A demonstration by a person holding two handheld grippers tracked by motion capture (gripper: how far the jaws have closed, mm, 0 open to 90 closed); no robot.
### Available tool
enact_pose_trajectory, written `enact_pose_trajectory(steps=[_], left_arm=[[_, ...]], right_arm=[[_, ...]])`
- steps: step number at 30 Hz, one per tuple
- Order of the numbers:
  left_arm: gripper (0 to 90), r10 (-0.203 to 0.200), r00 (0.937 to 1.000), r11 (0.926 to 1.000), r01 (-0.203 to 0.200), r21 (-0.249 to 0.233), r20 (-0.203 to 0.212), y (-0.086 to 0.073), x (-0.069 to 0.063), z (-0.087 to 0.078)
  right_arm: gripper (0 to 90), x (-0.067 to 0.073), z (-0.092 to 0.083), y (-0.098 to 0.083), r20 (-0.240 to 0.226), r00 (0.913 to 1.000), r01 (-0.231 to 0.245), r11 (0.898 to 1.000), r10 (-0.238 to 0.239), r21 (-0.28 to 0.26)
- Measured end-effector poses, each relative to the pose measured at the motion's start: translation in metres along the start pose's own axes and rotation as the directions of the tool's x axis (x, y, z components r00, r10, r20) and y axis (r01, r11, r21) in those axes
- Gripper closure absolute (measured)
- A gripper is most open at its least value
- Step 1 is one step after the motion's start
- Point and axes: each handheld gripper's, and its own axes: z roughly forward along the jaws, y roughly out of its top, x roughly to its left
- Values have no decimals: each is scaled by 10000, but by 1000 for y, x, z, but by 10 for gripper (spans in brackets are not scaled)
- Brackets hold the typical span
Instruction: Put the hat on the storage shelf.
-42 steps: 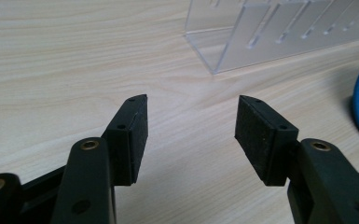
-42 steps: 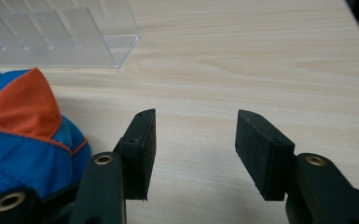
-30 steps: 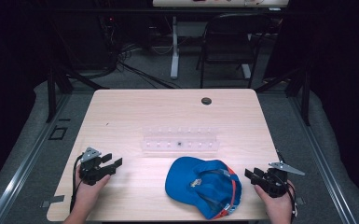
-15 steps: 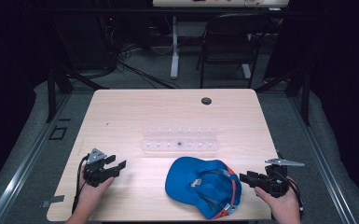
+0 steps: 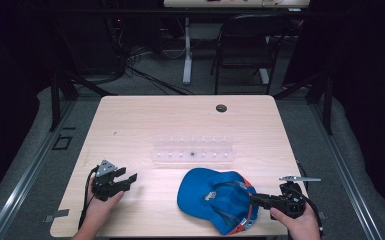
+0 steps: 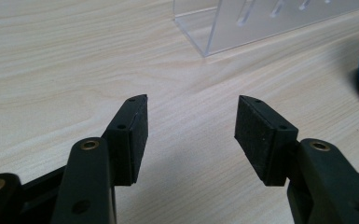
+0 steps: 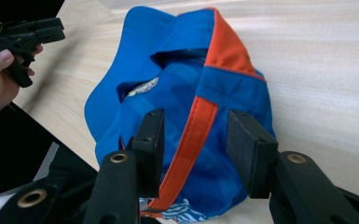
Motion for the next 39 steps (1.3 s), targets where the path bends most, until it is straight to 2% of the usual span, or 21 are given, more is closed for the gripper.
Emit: enact_pose_trajectory(steps=[3,8,13,16,22,30,39], left_arm=[[449,17,10000,10000,-17,-16,-9,0,0,0],[449,-31,10000,10000,31,63,-16,0,0,0],[449,-8,10000,10000,8,70,-18,0,1,0],[449,-26,10000,10000,26,-8,-45,0,2,0],[449,-14,10000,10000,14,44,-19,0,1,0],[449,79,10000,10000,-79,7,-57,0,1,0],[449,91,10000,10000,-91,20,-40,1,1,0]], right_arm=[[578,-1,3,-3,-87,9999,-56,9999,58,149],[654,-3,12,-5,-409,9987,-300,9987,317,413],[716,-1,13,-3,-466,9986,-232,9982,258,556],[745,-1,11,3,-286,9995,-152,9987,166,483],[762,-8,9,16,-133,9994,-316,9990,321,327],[760,-17,15,34,-7,9983,-578,9972,579,477],[698,-18,20,31,-68,9972,-739,9937,748,845]])
